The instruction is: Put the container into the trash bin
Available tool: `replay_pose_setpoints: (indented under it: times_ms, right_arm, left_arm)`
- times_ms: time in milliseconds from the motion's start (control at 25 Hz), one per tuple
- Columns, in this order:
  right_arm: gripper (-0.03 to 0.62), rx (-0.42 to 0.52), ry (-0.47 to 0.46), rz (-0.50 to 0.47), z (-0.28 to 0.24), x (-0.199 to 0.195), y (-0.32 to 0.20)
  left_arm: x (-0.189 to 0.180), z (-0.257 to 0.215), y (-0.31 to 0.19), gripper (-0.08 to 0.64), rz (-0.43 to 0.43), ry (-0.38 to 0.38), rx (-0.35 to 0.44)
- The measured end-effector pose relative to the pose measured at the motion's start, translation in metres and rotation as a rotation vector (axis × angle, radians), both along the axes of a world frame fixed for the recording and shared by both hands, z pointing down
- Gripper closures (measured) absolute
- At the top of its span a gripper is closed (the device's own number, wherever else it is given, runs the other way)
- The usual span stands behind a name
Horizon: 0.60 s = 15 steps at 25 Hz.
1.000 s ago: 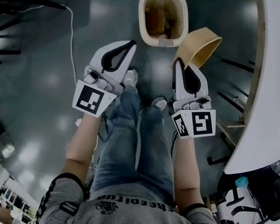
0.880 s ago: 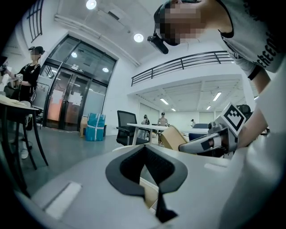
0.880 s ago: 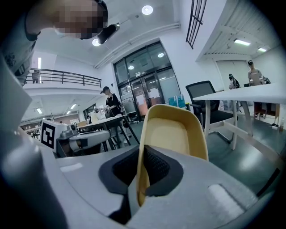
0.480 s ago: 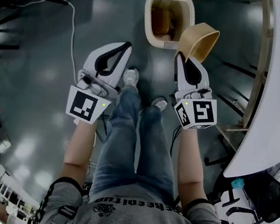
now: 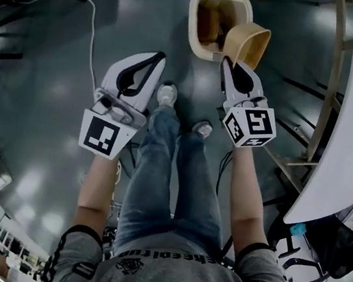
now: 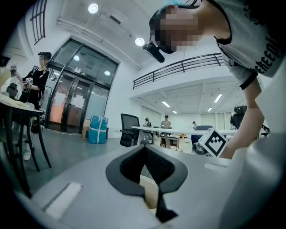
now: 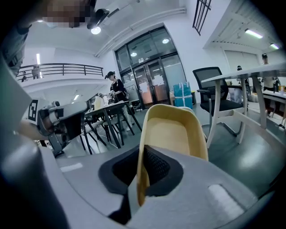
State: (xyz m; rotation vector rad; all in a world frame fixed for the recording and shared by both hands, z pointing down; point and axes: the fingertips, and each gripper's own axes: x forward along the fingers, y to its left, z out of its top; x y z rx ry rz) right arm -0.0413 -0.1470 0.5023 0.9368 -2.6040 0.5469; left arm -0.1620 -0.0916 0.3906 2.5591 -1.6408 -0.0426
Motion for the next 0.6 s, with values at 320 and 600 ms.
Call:
replay_pose_setpoints:
  times_ms: [320, 600]
  right_arm:
    - [0.576, -0.052, 0.050, -0.012, 0.036, -0.006, -0.016]
    - [0.576, -0.108, 0.086, 0.000, 0.070, -0.008, -0.028]
  left_arm:
    - [-0.007, 0.003, -0.007, 0.546, 0.023, 0.001, 0.008]
    - [-0.005, 0.013, -0.018, 0.545, 0.065, -0.005, 0.005]
